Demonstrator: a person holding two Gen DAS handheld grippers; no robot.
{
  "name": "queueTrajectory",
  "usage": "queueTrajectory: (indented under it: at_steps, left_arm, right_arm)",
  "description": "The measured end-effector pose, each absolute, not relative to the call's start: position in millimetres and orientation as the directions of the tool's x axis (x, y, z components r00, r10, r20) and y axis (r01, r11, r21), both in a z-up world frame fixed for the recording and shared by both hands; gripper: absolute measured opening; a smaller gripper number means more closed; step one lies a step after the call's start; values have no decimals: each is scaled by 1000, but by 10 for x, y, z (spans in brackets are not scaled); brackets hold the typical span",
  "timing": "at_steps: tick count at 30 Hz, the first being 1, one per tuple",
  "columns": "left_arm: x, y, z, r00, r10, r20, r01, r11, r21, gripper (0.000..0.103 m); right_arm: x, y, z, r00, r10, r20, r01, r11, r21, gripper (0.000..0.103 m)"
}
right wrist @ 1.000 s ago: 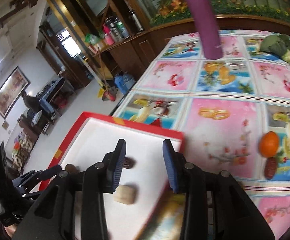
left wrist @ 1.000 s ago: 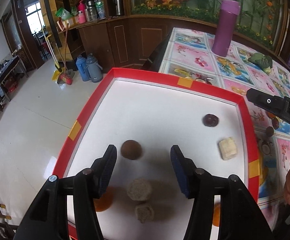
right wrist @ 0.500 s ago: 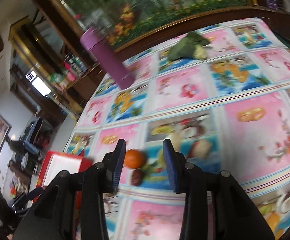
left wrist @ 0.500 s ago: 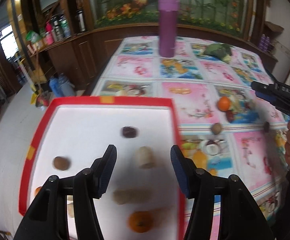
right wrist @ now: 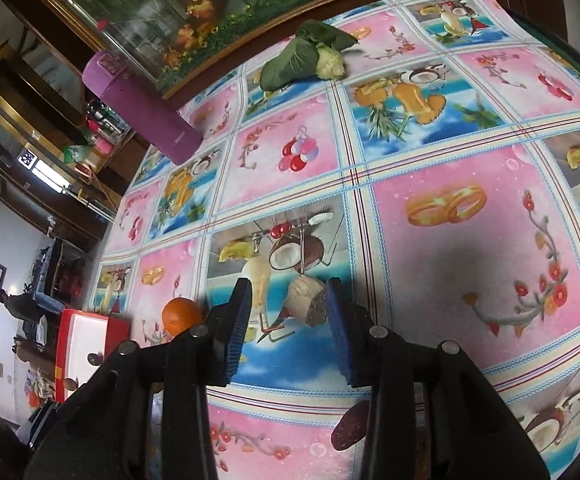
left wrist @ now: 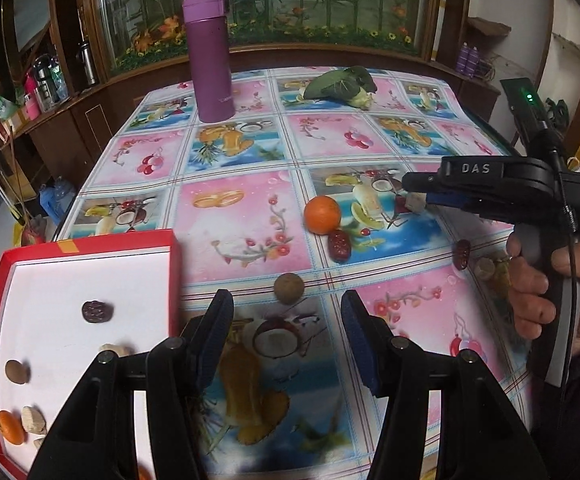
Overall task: Organize fruits
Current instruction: 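Grasp a red date with the left tool while the right tool grasps a beige cookie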
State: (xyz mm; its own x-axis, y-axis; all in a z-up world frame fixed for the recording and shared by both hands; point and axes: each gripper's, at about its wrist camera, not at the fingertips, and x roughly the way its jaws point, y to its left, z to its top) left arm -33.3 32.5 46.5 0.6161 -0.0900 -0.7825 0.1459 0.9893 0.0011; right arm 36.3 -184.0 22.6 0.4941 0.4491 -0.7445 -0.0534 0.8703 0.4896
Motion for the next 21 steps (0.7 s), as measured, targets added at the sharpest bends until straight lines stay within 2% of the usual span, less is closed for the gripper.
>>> queueTrajectory:
  at_steps: [3, 6, 16, 21]
  left_arm:
    - [-312, 267, 454, 626, -88, -775, 149, 989, 8, 56]
    - [-256, 199, 411, 626, -93, -774, 156, 988, 8, 56]
    - [65, -79, 259, 592, -112, -798, 174, 985, -10, 55]
    - [237, -98, 115, 555, -99, -826, 155, 988, -14, 44]
  right_arm:
    - [395, -1778, 171, 486, 411, -772, -44, 893, 448, 39]
    - [404, -1730, 162, 498, 364, -787, -41, 917, 398, 25]
    - [394, -1977, 216, 525, 371, -766, 47, 886, 461, 21]
    - [371, -2080, 286, 549, 385, -742, 65, 865, 497, 21]
